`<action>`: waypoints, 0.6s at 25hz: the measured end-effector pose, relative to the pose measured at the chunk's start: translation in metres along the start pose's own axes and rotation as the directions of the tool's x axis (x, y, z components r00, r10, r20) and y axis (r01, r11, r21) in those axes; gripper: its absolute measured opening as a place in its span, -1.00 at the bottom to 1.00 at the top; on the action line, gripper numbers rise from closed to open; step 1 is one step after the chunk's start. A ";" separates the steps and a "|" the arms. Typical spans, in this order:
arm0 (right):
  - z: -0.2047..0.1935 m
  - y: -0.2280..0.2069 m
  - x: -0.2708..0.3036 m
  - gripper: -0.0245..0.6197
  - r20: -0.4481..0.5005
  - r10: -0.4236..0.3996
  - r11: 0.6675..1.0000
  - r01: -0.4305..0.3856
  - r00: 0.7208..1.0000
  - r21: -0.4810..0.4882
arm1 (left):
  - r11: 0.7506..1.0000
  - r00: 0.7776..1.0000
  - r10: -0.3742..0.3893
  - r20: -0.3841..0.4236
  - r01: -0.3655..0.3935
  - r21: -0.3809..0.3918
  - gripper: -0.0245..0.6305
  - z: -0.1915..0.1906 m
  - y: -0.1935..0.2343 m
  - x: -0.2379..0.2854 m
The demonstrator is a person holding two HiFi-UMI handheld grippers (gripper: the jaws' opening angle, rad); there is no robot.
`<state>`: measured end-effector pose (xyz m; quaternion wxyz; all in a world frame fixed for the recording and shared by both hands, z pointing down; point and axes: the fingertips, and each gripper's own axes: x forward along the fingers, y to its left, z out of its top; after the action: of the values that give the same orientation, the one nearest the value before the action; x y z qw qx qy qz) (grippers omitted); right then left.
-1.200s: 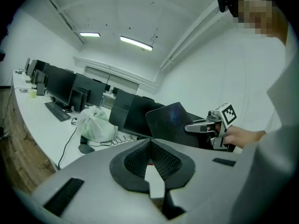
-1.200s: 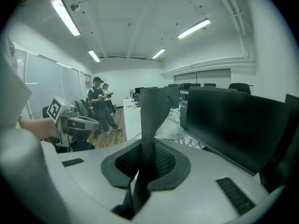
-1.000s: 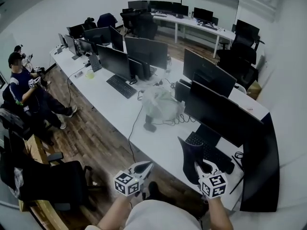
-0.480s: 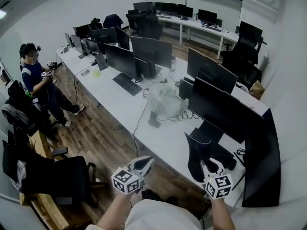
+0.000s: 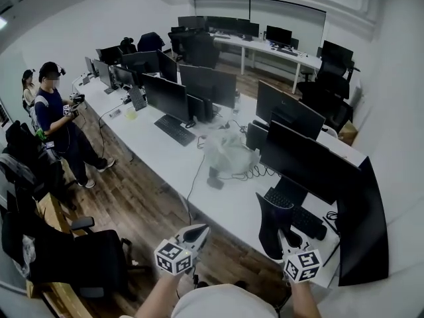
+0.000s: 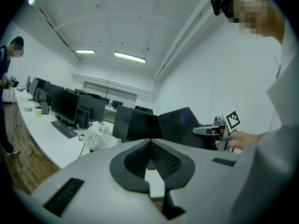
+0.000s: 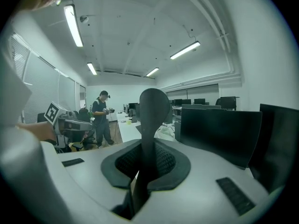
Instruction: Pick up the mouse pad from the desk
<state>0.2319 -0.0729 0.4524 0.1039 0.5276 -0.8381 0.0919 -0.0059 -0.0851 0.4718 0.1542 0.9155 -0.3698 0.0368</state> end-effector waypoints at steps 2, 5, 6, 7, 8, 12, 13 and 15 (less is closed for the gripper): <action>0.002 0.005 0.002 -0.79 0.008 -0.012 1.000 0.012 1.000 0.005 | 1.000 1.000 -0.007 0.007 0.007 0.001 -0.88 0.003 0.006 -0.006; 0.003 0.011 0.005 -0.79 0.015 -0.022 1.000 0.022 1.000 0.013 | 1.000 1.000 -0.018 0.014 0.018 -0.002 -0.88 0.004 0.013 -0.011; 0.003 0.013 0.006 -0.79 0.016 -0.026 1.000 0.026 1.000 0.014 | 1.000 1.000 -0.021 0.014 0.021 -0.003 -0.88 0.004 0.015 -0.012; 0.004 0.014 0.007 -0.79 0.018 -0.030 0.999 0.030 0.999 0.015 | 1.000 1.000 -0.023 0.015 0.023 -0.004 -0.88 0.004 0.016 -0.013; 0.004 0.015 0.007 -0.79 0.020 -0.034 0.999 0.034 0.999 0.016 | 1.000 1.000 -0.025 0.016 0.026 -0.005 -0.88 0.004 0.017 -0.015; 0.006 0.020 0.010 -0.79 0.025 -0.036 0.999 0.036 0.999 0.016 | 1.000 0.999 -0.026 0.019 0.026 -0.016 -0.88 0.003 0.022 -0.018; 0.007 0.021 0.011 -0.79 0.026 -0.034 0.999 0.034 0.999 0.016 | 0.999 0.999 -0.026 0.020 0.026 -0.017 -0.88 0.003 0.023 -0.019; 0.007 0.024 0.012 -0.79 0.029 -0.032 0.999 0.031 0.999 0.013 | 0.999 0.999 -0.028 0.021 0.029 -0.020 -0.88 0.002 0.024 -0.018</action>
<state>0.2048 -0.0753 0.4477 0.0900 0.5426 -0.8305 0.0879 -0.0357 -0.0898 0.4723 0.1599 0.9194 -0.3587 0.0213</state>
